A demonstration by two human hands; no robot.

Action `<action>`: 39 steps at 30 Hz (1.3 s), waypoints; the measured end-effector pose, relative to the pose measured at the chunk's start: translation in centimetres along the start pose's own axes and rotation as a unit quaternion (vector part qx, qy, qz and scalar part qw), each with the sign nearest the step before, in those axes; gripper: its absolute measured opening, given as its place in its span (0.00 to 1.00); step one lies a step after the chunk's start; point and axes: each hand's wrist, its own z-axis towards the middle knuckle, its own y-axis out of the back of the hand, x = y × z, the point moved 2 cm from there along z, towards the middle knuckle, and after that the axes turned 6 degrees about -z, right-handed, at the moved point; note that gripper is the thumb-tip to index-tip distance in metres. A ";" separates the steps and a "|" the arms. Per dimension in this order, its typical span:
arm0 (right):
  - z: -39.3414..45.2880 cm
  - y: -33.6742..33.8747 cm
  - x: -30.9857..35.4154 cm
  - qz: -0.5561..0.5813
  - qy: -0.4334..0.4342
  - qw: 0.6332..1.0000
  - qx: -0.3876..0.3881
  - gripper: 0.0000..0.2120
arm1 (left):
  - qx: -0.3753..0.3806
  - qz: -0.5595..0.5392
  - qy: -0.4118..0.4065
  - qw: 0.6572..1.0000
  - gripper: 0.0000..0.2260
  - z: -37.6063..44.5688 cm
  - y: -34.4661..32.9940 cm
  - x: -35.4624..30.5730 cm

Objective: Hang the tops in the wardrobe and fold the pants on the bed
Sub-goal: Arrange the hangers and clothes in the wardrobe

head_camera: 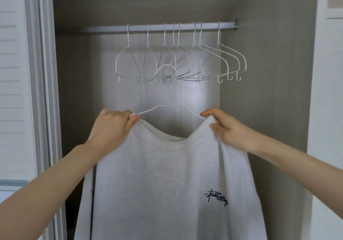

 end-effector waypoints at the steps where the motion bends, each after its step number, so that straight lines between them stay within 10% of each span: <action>1: -0.4 -0.6 0.3 -0.074 0.035 0.997 -0.002 0.17 | 0.003 0.012 -0.005 1.000 0.27 0.0 -0.2 -0.7; 7: -2.7 -0.5 -0.8 -0.338 -0.026 0.935 -0.101 0.13 | -0.047 -0.200 0.096 0.974 0.18 0.0 -2.1 0.5; 13: -3.4 0.9 1.4 0.010 -0.046 0.999 -0.001 0.12 | 0.011 -0.203 0.119 0.972 0.13 2.0 -5.7 0.4; 21: -5.0 4.6 5.2 0.397 -0.281 0.874 0.005 0.17 | 0.134 -0.364 0.069 0.919 0.12 6.2 -10.4 -5.5; 32: -4.0 10.9 5.8 0.290 -0.303 0.868 -0.265 0.10 | 0.256 -0.607 -0.072 0.749 0.18 5.5 -4.5 -19.1; 39: -3.1 12.8 5.3 0.167 -0.307 0.894 -0.281 0.11 | 0.311 -0.645 -0.121 0.688 0.36 2.4 0.5 -25.9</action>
